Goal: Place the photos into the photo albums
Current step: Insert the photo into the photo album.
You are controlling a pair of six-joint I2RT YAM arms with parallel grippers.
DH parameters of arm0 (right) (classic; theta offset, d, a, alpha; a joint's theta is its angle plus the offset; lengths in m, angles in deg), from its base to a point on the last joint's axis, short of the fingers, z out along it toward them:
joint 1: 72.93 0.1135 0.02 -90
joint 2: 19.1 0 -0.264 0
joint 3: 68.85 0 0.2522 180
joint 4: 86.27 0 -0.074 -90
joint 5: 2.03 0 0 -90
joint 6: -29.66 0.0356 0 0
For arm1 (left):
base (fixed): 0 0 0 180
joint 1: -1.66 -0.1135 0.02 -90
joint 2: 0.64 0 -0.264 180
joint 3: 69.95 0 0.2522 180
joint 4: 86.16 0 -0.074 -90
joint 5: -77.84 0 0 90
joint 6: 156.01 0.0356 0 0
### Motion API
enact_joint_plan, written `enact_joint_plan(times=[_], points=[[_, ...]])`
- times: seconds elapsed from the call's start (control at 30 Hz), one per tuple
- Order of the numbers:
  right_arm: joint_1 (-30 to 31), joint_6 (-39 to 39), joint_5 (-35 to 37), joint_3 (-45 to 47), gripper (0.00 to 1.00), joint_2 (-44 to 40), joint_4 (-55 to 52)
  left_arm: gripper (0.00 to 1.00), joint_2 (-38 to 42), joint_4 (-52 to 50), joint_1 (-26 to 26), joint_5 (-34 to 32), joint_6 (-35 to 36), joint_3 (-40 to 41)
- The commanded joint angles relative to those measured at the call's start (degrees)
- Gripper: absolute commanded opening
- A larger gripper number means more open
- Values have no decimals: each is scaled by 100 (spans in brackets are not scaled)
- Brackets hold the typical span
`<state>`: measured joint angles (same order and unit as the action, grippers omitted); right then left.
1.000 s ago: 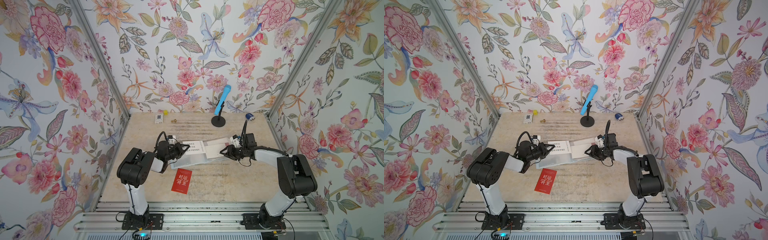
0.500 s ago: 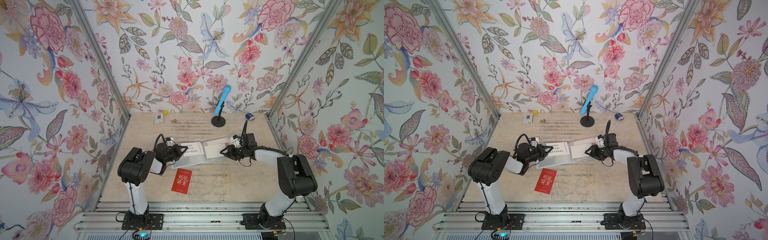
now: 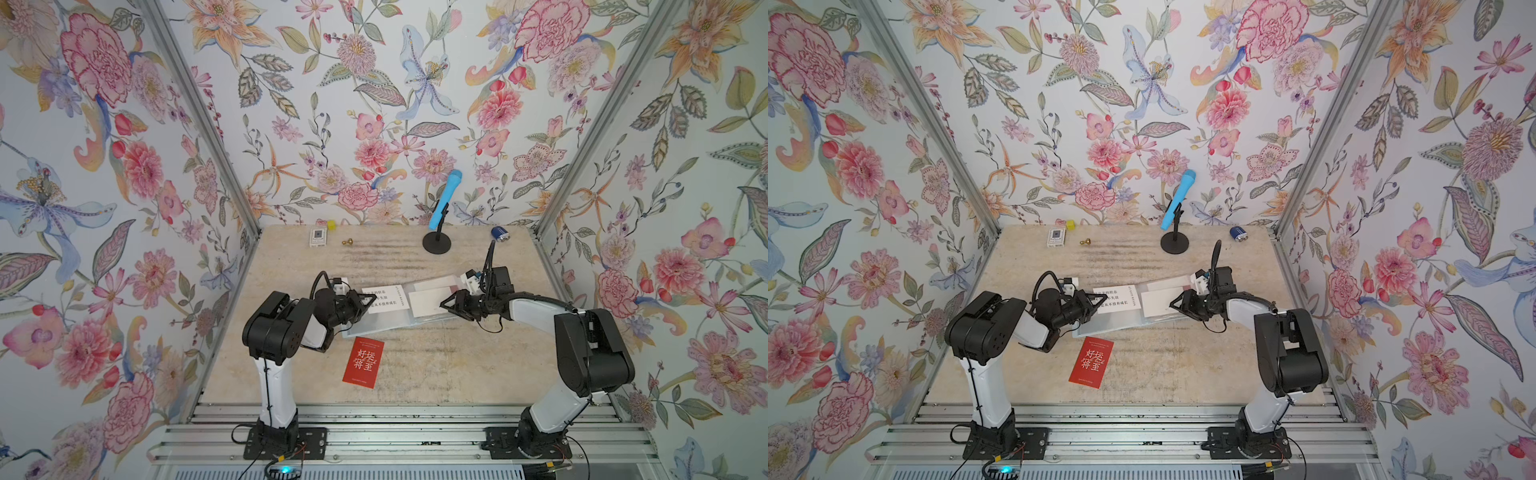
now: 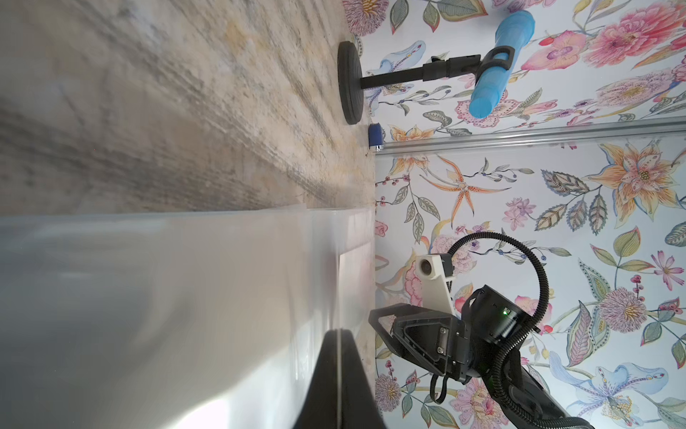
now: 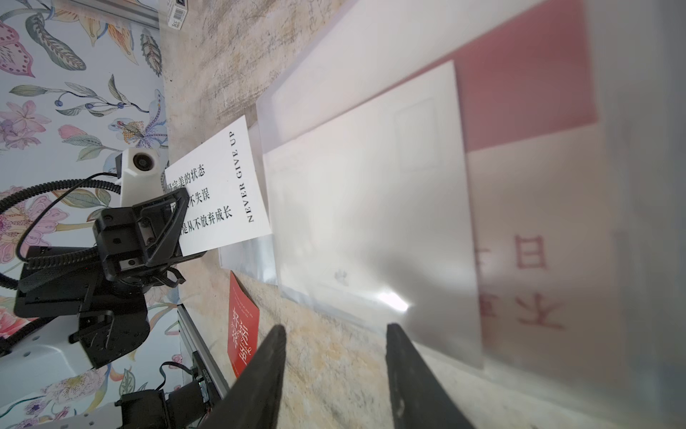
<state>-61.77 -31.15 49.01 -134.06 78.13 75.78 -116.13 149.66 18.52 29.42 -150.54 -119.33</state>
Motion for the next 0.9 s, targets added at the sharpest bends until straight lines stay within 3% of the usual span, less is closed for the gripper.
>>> enact_joint_plan(times=[0.0,0.87], points=[[-26,-112,-6,-90,47,4,10,0,-172,300,71,-61,-111,-112],[-70,-159,11,-18,47,24,5,0,-543,560,304,-63,-359,-359]])
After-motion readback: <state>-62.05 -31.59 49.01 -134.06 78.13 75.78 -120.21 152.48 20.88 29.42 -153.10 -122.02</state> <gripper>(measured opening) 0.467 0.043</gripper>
